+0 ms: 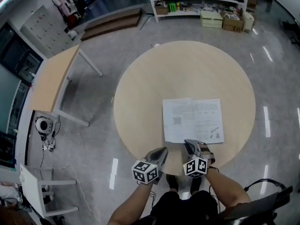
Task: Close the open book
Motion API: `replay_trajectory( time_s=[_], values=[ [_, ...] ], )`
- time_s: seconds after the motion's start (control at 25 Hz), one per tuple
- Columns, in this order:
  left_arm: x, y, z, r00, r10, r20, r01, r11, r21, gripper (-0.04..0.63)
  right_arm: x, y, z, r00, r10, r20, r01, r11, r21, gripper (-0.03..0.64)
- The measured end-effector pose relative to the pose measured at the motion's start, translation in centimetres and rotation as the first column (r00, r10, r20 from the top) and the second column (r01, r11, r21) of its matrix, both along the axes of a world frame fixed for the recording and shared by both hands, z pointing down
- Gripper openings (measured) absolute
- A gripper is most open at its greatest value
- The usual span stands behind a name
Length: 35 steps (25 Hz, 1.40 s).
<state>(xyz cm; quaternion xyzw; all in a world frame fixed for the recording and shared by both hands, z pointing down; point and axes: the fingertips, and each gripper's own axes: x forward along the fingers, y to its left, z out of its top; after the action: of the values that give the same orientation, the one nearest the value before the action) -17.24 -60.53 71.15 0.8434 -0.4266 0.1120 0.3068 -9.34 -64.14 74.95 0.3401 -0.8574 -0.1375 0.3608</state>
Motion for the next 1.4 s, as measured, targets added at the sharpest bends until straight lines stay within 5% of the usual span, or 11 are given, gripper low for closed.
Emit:
replay_trajectory(
  time_s=[0.24,0.52,0.8,1.04,1.32,1.4],
  values=[
    [3.1,-1.7,-3.1,0.999,0.033,-0.003,-0.033,0.999,0.044,-0.001,4.6,-0.6,-1.7,0.953,0.204,0.224,-0.172,0.973,-0.152,0.014],
    [4.9,-2.1,-5.8,0.997,0.076,0.005,-0.077,0.993,0.084,-0.001,8.4,0.1,-2.9,0.832,0.42,0.363,-0.324,0.898,-0.299,0.011],
    [7.9,-2.2,-7.2,0.992,0.127,0.006,-0.127,0.986,0.105,-0.001,13.3,0.3,-2.2,0.658,0.616,0.433,-0.413,0.776,-0.477,0.011],
    [8.4,-1.5,-7.9,0.99,0.137,0.01,-0.138,0.985,0.101,-0.002,16.3,0.0,-0.5,0.49,0.76,0.427,-0.434,0.637,-0.636,0.011],
    [7.9,-0.7,-7.4,0.992,0.122,0.011,-0.123,0.989,0.088,-0.001,18.0,0.0,1.6,0.351,0.855,0.382,-0.398,0.505,-0.766,0.012],
    [8.0,-0.7,-7.4,0.993,0.121,0.01,-0.122,0.989,0.089,-0.002,18.2,-0.2,2.1,0.335,0.871,0.359,-0.382,0.474,-0.793,0.012]
  ],
)
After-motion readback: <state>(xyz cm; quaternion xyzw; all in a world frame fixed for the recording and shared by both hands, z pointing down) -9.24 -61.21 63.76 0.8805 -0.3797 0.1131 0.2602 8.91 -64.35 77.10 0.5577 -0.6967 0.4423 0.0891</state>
